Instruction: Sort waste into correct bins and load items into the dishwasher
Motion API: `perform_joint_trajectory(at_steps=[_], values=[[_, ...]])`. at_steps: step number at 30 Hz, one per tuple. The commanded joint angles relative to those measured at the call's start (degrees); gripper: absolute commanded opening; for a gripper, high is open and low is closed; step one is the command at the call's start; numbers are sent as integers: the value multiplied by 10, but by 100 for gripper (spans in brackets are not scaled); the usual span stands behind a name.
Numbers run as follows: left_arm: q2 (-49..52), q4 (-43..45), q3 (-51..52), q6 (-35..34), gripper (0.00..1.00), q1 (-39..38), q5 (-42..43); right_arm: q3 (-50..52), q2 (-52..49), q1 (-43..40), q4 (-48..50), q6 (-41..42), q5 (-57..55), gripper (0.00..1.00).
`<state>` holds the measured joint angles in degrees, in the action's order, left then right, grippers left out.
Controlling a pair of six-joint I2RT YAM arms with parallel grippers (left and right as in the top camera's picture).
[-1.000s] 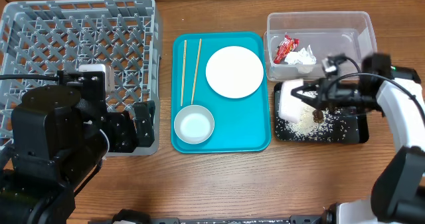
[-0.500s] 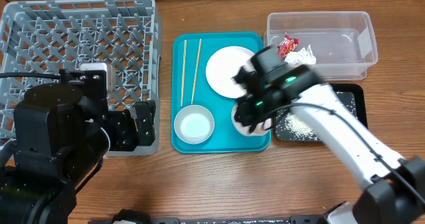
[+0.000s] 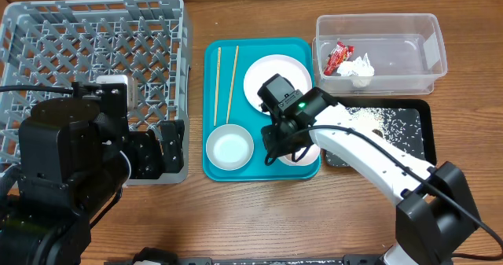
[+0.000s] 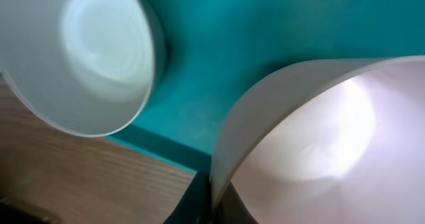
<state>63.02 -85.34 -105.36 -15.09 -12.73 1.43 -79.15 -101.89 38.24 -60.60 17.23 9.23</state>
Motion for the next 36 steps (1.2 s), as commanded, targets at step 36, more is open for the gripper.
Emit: perform_joint_trajectory(at_steps=[36], values=[[0, 0, -2, -8, 100, 1, -4, 87, 89, -465, -60, -311, 686, 4]])
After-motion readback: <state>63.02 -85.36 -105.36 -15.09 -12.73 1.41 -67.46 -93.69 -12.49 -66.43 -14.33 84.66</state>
